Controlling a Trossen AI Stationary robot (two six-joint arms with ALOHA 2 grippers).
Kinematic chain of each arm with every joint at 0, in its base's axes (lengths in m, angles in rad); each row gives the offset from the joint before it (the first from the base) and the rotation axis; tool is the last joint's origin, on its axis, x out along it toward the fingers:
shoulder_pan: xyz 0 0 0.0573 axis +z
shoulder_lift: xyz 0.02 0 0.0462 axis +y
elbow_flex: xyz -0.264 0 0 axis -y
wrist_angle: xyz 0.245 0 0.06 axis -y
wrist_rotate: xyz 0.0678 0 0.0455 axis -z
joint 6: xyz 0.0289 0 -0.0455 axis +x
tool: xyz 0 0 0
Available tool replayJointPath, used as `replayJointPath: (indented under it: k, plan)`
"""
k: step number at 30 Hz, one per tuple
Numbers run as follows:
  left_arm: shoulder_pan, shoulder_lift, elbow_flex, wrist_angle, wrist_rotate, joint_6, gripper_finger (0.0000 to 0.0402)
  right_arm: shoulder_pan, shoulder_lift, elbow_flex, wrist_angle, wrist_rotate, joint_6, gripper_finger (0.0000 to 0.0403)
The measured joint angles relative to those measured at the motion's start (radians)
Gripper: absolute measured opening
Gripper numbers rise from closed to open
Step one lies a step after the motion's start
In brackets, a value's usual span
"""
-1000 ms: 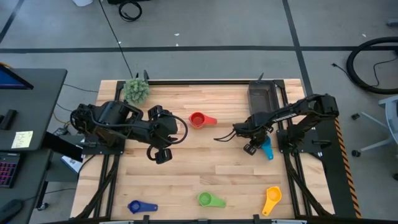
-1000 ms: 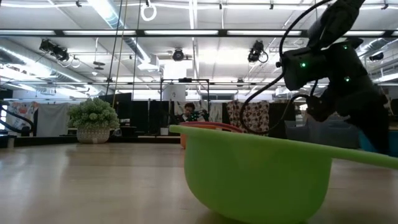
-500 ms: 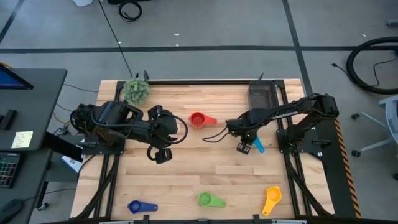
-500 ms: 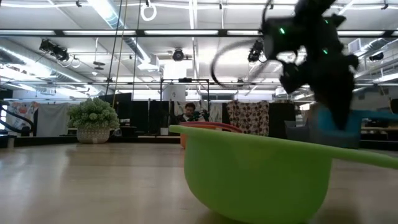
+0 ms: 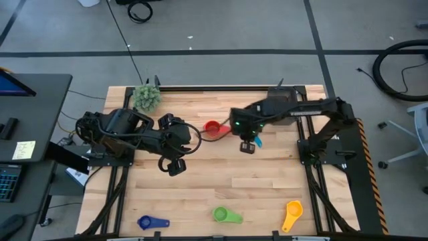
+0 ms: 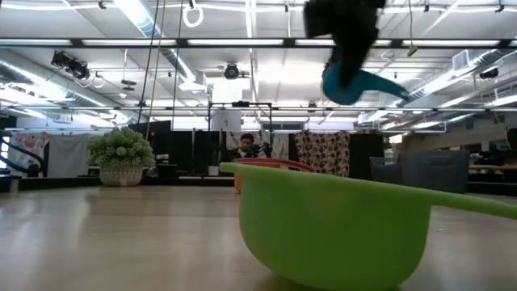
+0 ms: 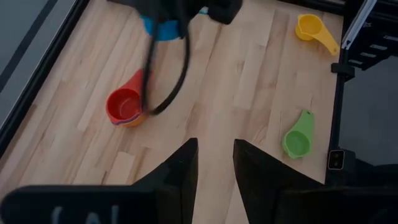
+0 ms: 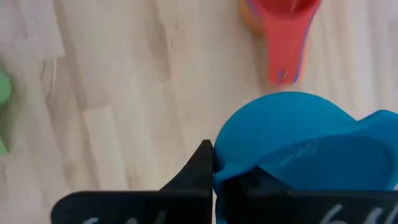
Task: Nest measuring cups in basket
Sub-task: Stack the light blue measuring cup on top of the red measuring cup
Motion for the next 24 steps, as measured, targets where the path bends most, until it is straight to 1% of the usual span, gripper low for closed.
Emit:
replayJointPath:
  k: [3,7,11,15,19,24]
  plan:
    - [0.000,0.000,0.000,0.000,0.001,-0.001,0.0107,-0.019,0.089,0.114,-0.035,0.020,-0.088,0.0012]
    - [0.000,-0.001,0.000,0.000,0.015,-0.017,0.0107,-0.044,0.200,0.257,-0.062,0.014,-0.206,0.0012]
    - [-0.008,-0.026,0.000,-0.001,0.039,-0.054,0.0107,-0.070,0.299,0.380,-0.053,-0.042,-0.334,0.0012]
    - [-0.021,-0.063,0.000,0.000,0.059,-0.104,0.0105,-0.092,0.402,0.493,-0.057,-0.078,-0.393,0.0012]
    - [-0.037,-0.110,0.000,0.000,0.054,-0.131,0.0103,-0.105,0.493,0.583,-0.080,-0.069,-0.467,0.0012]
    - [-0.036,-0.158,0.000,0.000,0.034,-0.154,0.0103,-0.132,0.582,0.644,-0.127,-0.059,-0.532,0.0012]
